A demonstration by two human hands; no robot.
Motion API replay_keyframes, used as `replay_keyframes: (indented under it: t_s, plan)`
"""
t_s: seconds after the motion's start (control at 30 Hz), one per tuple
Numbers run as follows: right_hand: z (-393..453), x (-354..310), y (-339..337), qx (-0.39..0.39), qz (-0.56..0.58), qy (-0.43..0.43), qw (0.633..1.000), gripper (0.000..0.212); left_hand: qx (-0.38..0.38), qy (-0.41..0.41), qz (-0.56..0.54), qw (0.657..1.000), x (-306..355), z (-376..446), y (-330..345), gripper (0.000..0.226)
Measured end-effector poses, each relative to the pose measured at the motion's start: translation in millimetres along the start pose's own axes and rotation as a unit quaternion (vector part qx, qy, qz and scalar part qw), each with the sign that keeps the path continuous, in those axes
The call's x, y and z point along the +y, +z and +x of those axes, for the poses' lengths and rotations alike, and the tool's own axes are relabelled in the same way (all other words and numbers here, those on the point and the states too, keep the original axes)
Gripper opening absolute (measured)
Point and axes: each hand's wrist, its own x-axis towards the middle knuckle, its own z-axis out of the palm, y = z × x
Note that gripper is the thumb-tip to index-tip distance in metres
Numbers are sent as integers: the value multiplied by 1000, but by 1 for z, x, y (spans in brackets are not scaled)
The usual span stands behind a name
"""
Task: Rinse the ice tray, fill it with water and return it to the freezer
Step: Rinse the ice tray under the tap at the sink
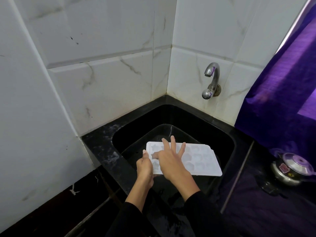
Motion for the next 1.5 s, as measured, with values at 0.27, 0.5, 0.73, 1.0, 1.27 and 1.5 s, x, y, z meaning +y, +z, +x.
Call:
replay_keyframes:
  t_s: [0.27,0.5,0.73,1.0,1.27,1.5]
  plan:
    - [7,1,1,11,-9,-5,1000,34,-2,1,3,1000,1,1,1,39]
    - [4,1,-1,15,-4,-14,1000,37,3,-2,7,1000,0,4,0,41]
    - [-3,-1,-7,16,11,-16,1000,41,9,-19,12,1000,6,-3,4,39]
    - [-17,48,-32,107,108,95,984,62,11,-28,-3,1000,14,0,3,40]
    - [-47,114,-24,79,104,266,955,49,6,-30,-24,999,15,10,-4,38]
    - [-44,110,-5,34,96,264,959,52,3,-36,-39,999,11,16,-5,39]
